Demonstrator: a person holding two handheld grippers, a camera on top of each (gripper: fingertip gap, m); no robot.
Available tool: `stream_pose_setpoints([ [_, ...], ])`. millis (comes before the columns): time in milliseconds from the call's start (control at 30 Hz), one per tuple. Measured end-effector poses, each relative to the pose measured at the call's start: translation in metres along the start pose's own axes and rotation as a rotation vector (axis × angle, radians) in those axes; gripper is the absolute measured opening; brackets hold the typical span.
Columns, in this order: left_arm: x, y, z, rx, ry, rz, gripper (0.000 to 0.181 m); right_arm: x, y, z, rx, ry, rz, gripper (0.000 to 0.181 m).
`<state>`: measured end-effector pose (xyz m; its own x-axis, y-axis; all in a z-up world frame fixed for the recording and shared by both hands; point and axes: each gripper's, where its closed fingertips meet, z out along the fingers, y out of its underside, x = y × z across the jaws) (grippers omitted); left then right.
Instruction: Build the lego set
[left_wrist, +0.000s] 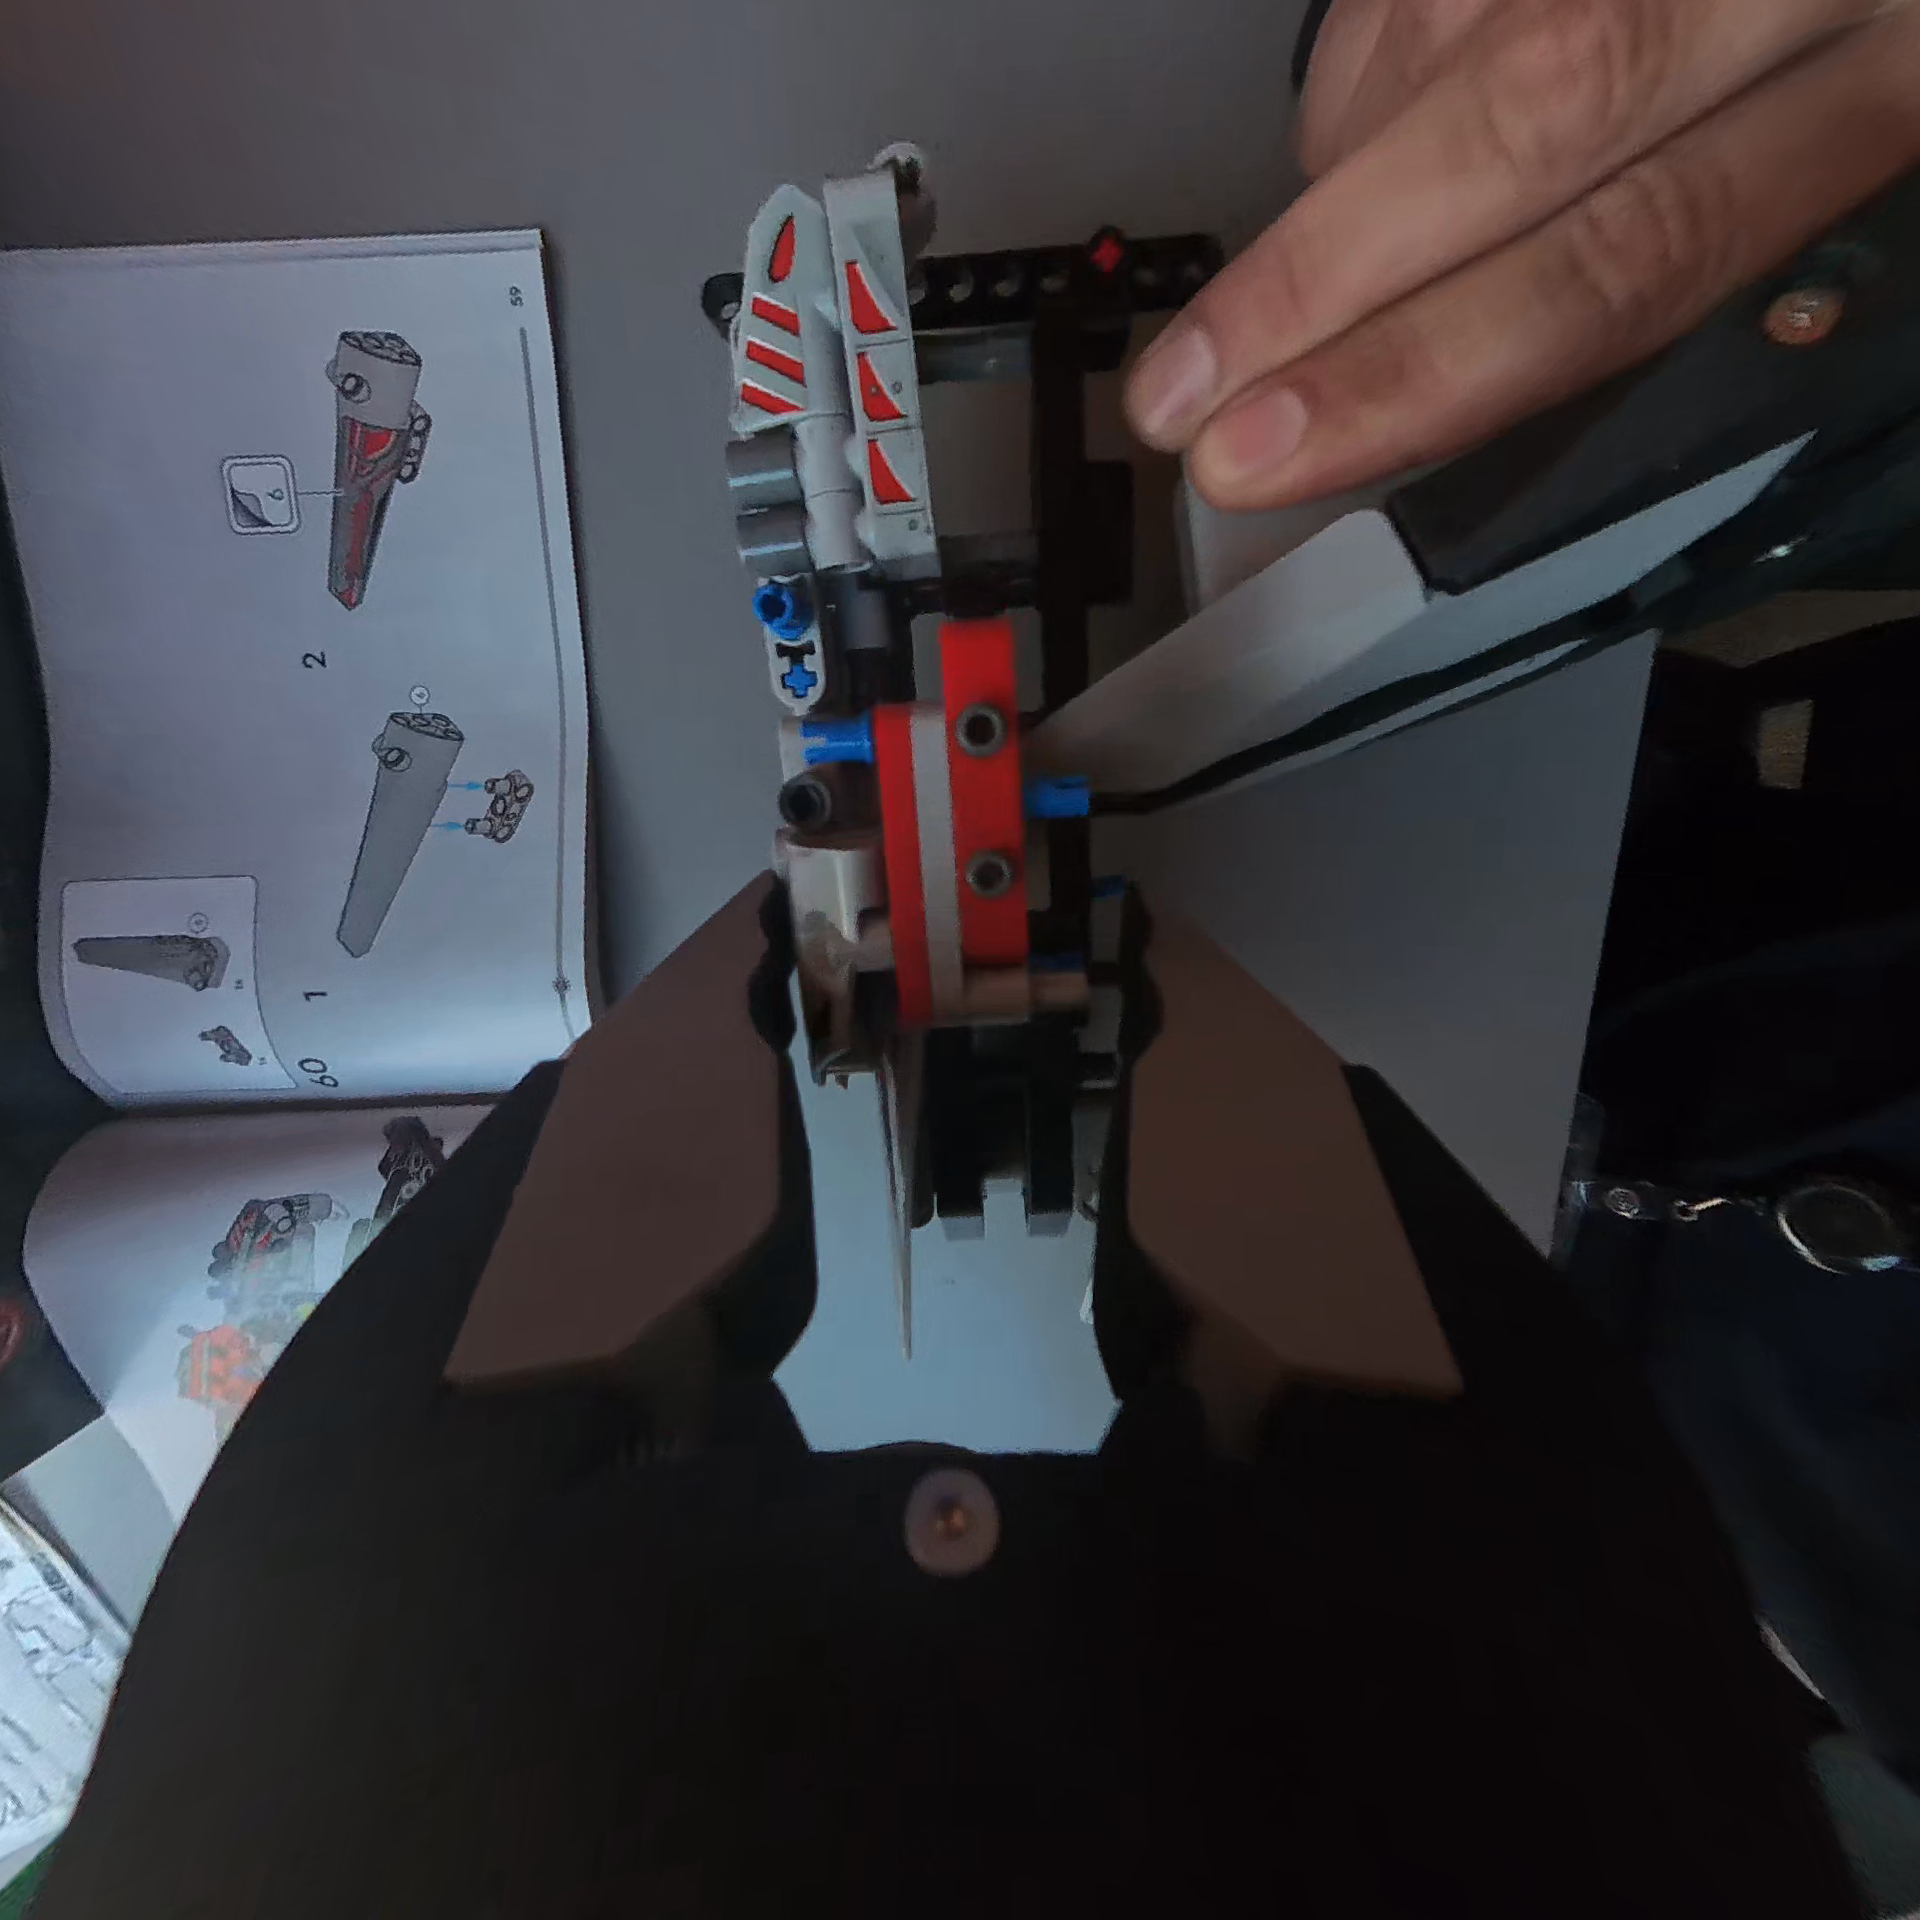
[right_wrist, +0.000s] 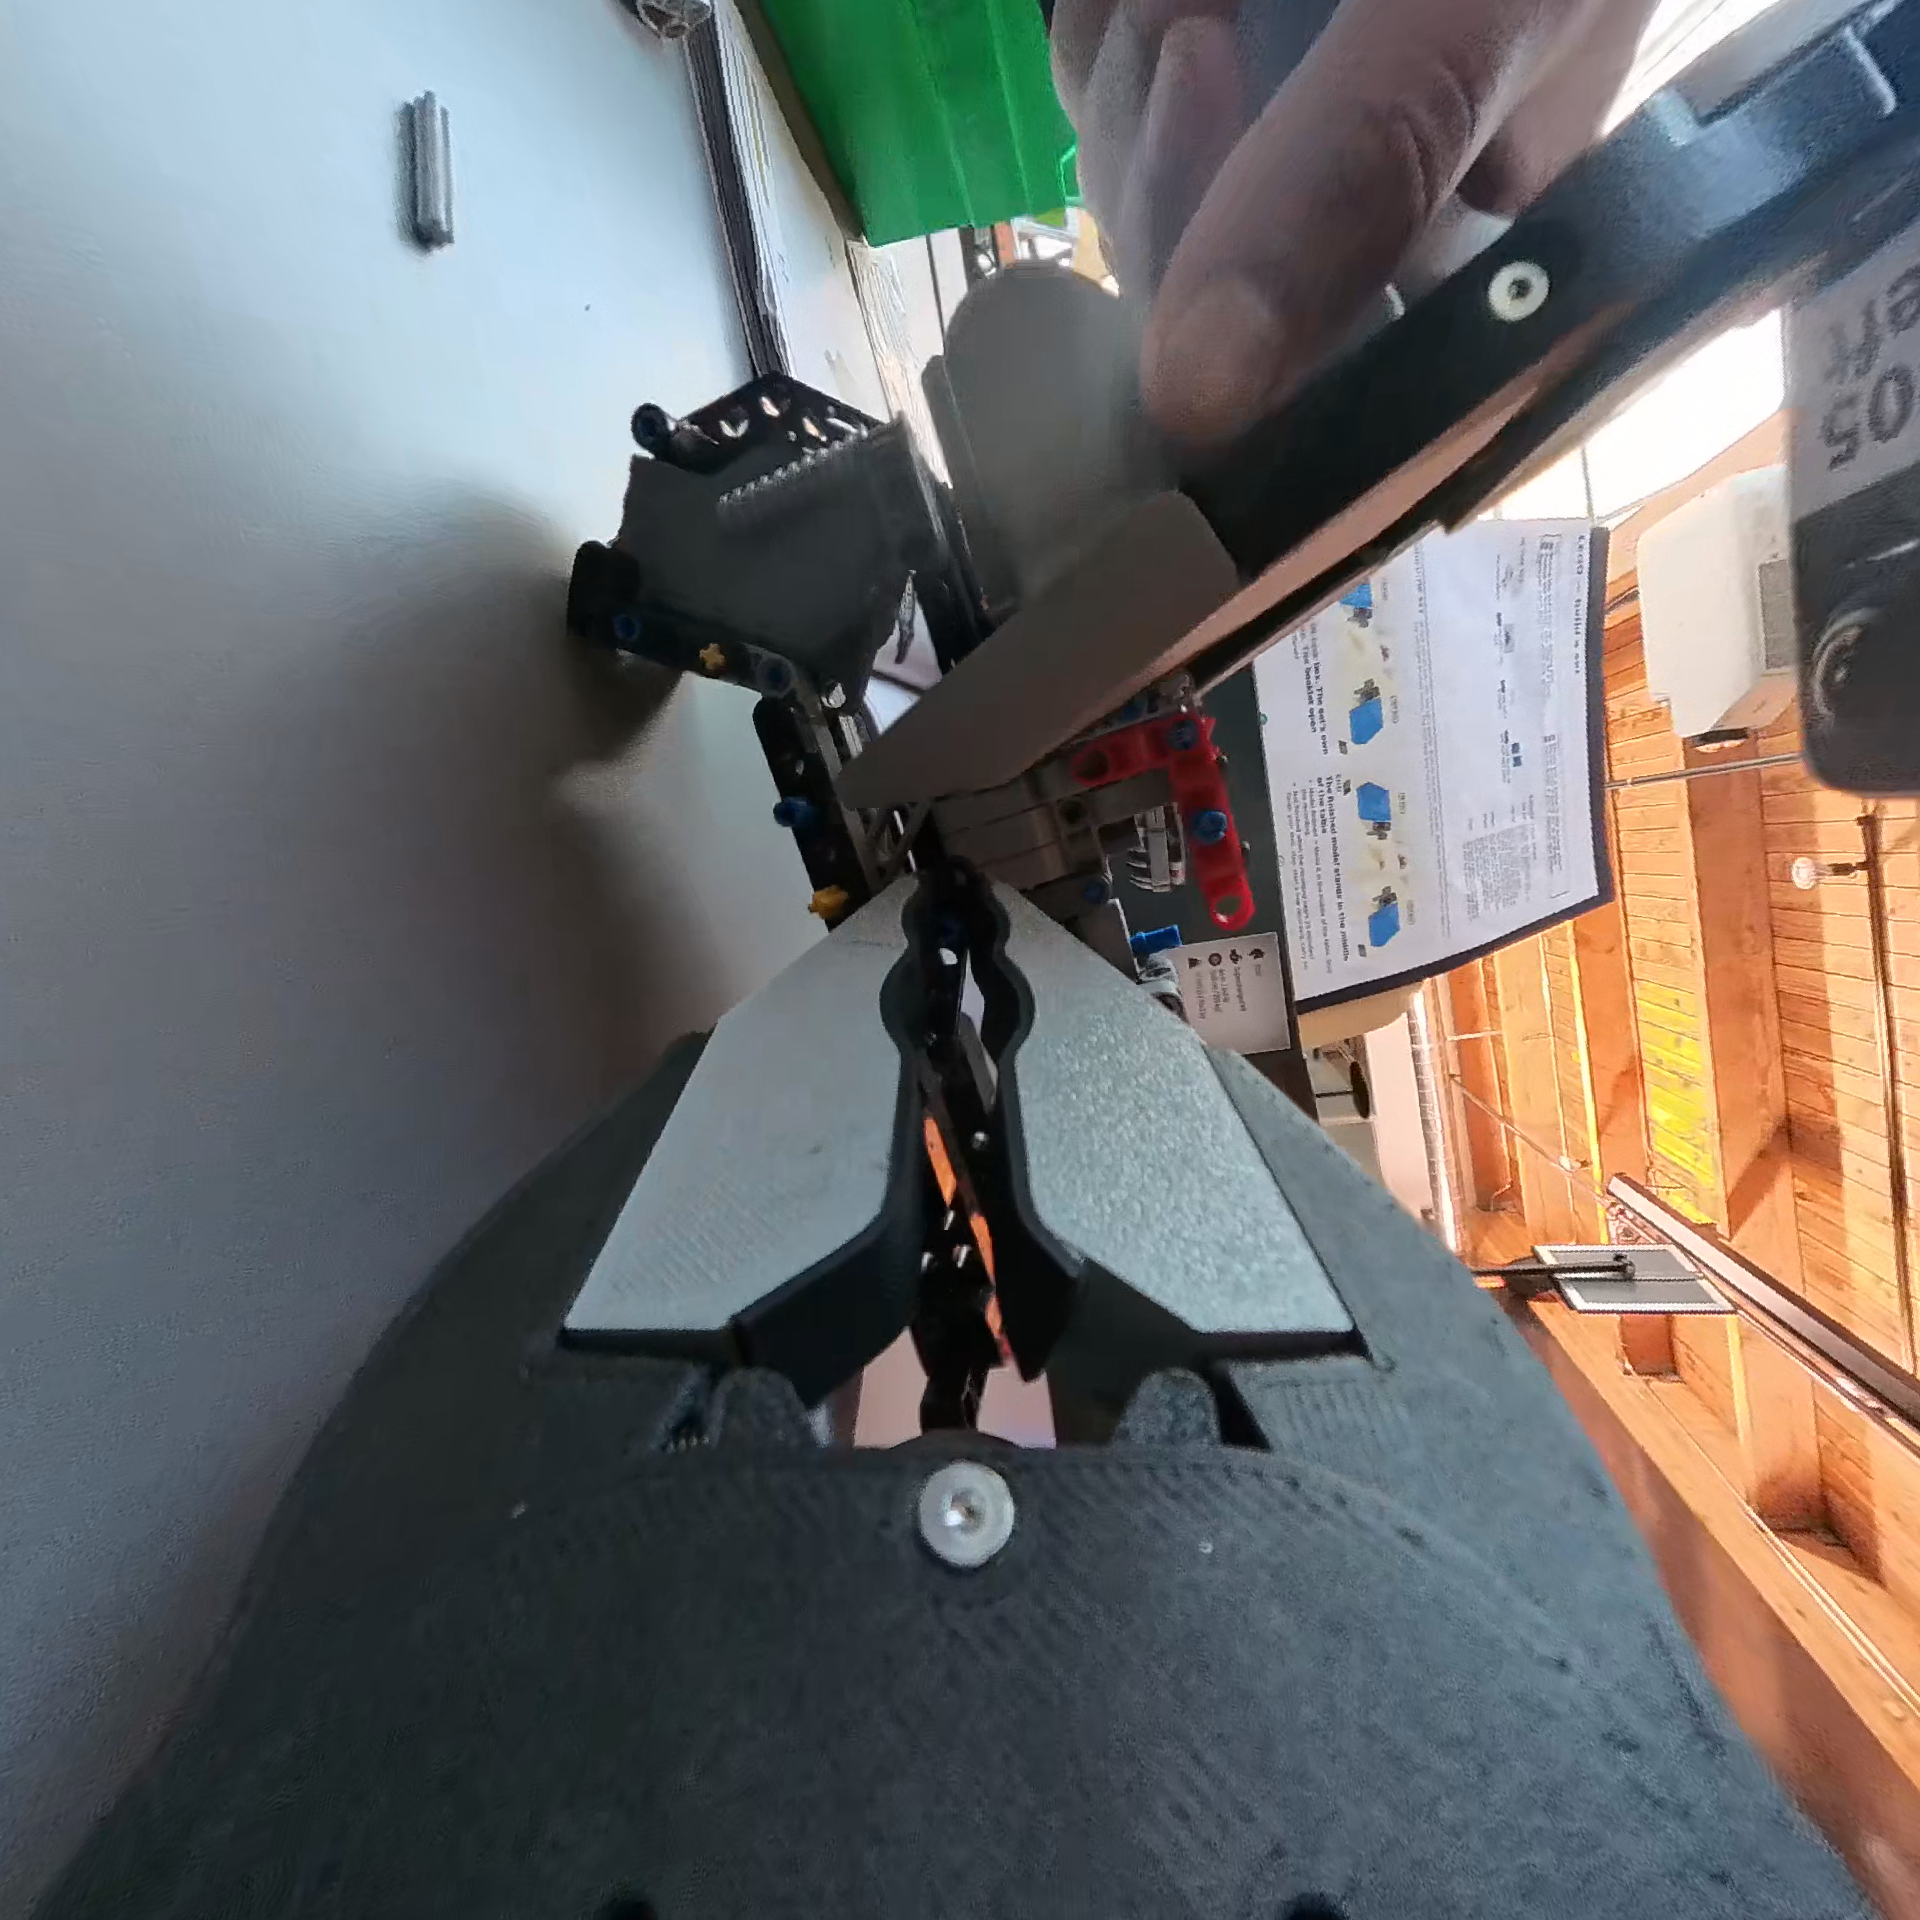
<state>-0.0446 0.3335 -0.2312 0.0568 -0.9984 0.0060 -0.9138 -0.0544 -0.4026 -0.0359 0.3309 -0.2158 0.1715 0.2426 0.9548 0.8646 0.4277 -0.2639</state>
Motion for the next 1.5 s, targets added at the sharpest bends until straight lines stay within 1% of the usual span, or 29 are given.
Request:
stream_pose_setpoints([
  [33,0.0,0.0,0.002,0.001,0.001,0.009,0.059,-0.001,0.001,-0.001,0.0,-0.003,-0.014,0.003],
  [167,0.008,0.001,0.01,-0.027,0.076,-0.002,0.056,-0.009,0.001,-0.003,-0.007,0.002,-0.135,0.002],
  [233,0.008,0.0,0.012,-0.036,0.095,-0.033,0.057,-0.007,0.003,-0.003,-0.028,0.032,-0.181,0.002],
  [267,0.008,0.0,0.012,-0.037,0.11,-0.053,0.056,0.001,0.001,-0.004,-0.022,0.076,-0.185,0.0],
  [300,0.009,0.001,0.015,-0.051,0.126,-0.065,0.055,0.014,0.003,-0.006,-0.022,0.135,-0.162,0.0],
  [333,0.01,0.0,0.016,-0.041,0.129,-0.07,0.055,0.023,0.012,-0.006,-0.044,0.154,-0.108,0.0],
  [367,0.01,-0.001,0.016,-0.038,0.127,-0.069,0.055,0.024,0.019,-0.006,-0.043,0.129,-0.053,0.0],
  [433,0.01,-0.002,0.016,-0.032,0.129,-0.07,0.054,0.007,0.014,-0.007,0.018,0.008,0.006,0.0],
  [500,0.009,-0.003,0.016,-0.021,0.14,-0.079,0.054,0.004,0.01,-0.012,0.039,-0.007,0.022,0.0],
  [567,0.008,-0.002,0.015,-0.005,0.157,-0.084,0.055,0.009,0.011,-0.017,0.059,-0.005,0.113,0.0],
  [667,0.007,-0.003,0.015,0.016,0.187,-0.101,0.055,0.011,0.022,-0.02,0.034,-0.037,0.245,0.0],
  [733,0.007,-0.002,0.014,0.017,0.192,-0.09,0.055,0.01,0.021,-0.022,0.046,-0.063,0.28,0.005],
  [767,0.008,-0.001,0.014,0.011,0.191,-0.078,0.055,0.007,0.02,-0.021,0.04,-0.094,0.291,0.001],
  [833,0.009,0.0,0.014,-0.005,0.183,-0.065,0.055,0.004,0.022,-0.019,0.005,-0.136,0.3,0.007],
  [933,0.009,0.0,0.014,-0.015,0.182,-0.071,0.055,-0.004,0.018,-0.016,-0.013,-0.213,0.341,0.011],
  [1000,0.011,0.001,0.013,-0.023,0.192,-0.059,0.055,-0.007,0.014,-0.014,-0.01,-0.25,0.401,0.013],
  [1067,0.012,0.001,0.013,-0.017,0.204,-0.057,0.054,-0.005,0.007,-0.013,0.015,-0.26,0.483,0.016],
  [1133,0.013,0.0,0.012,0.0,0.218,-0.087,0.055,-0.005,0.004,-0.011,0.009,-0.253,0.524,0.018],
  [1233,0.017,0.002,0.011,0.017,0.233,-0.07,0.056,-0.013,0.003,-0.006,-0.026,-0.249,0.477,0.018],
  [1333,0.015,0.004,0.012,0.015,0.205,-0.055,0.056,-0.017,0.002,-0.002,-0.041,-0.241,0.412,0.013],
  [1400,0.012,0.004,0.012,0.012,0.186,-0.06,0.056,-0.019,0.002,0.0,-0.068,-0.211,0.312,0.01],
  [1467,0.011,0.004,0.013,0.005,0.176,-0.057,0.056,-0.022,0.001,0.001,-0.092,-0.176,0.201,0.001],
  [1500,0.011,0.005,0.013,0.002,0.169,-0.052,0.056,-0.022,0.001,0.002,-0.106,-0.156,0.158,0.0],
])
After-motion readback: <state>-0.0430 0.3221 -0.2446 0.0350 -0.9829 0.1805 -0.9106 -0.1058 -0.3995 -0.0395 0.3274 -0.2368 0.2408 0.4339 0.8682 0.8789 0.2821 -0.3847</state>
